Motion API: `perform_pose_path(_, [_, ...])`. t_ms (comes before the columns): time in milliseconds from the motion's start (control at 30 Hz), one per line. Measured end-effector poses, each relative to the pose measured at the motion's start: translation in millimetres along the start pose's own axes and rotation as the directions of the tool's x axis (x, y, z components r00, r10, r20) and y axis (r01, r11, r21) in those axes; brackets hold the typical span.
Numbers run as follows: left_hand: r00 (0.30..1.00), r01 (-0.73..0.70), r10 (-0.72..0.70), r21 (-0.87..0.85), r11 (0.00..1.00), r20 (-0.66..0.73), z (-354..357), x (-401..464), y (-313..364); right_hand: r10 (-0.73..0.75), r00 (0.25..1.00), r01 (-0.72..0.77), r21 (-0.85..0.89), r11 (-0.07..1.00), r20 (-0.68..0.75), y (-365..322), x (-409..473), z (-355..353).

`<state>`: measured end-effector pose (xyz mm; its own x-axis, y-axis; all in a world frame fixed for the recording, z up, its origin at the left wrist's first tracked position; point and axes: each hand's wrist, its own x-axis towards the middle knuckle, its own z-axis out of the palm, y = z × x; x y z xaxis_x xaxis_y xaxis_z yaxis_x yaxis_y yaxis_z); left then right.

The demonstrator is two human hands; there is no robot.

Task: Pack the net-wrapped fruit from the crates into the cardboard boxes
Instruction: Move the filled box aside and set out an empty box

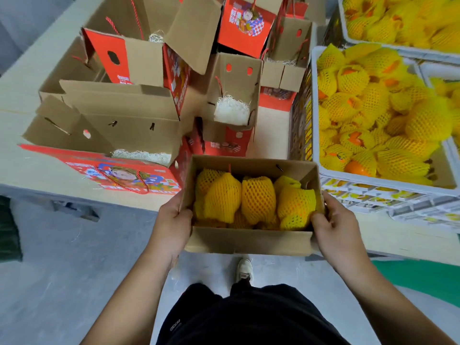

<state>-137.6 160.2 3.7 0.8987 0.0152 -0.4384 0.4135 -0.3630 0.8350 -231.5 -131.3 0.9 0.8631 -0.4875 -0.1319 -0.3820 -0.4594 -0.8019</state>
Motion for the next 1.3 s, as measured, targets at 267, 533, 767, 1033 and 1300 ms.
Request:
perform_pose_path(267, [0.987,-0.136,0.131,0.050,0.989,0.092,-58,-50,-2,-0.055,0.991,0.053,-0.015,0.998,-0.124,-45,-70,-21])
perform_pose_path(533, [0.984,-0.175,0.177,0.044,0.984,-0.038,-167,-105,-37,-0.211,0.976,0.214,0.052,0.975,-0.057,-119,-164,24])
perform_pose_path(767, [0.975,-0.092,0.085,-0.024,0.996,-0.207,-269,-112,-77,-0.290,0.948,0.275,0.115,0.954,0.134,-170,-195,106])
perform_pose_path(1033, [0.948,-0.057,0.025,-0.091,0.994,-0.318,-369,-54,-97,-0.349,0.885,0.275,0.259,0.926,0.307,-223,-157,214])
perform_pose_path(1300, [0.892,-0.064,-0.038,-0.208,0.976,-0.450,-464,12,-90,-0.380,0.823,0.205,0.403,0.892,0.423,-301,-115,323])
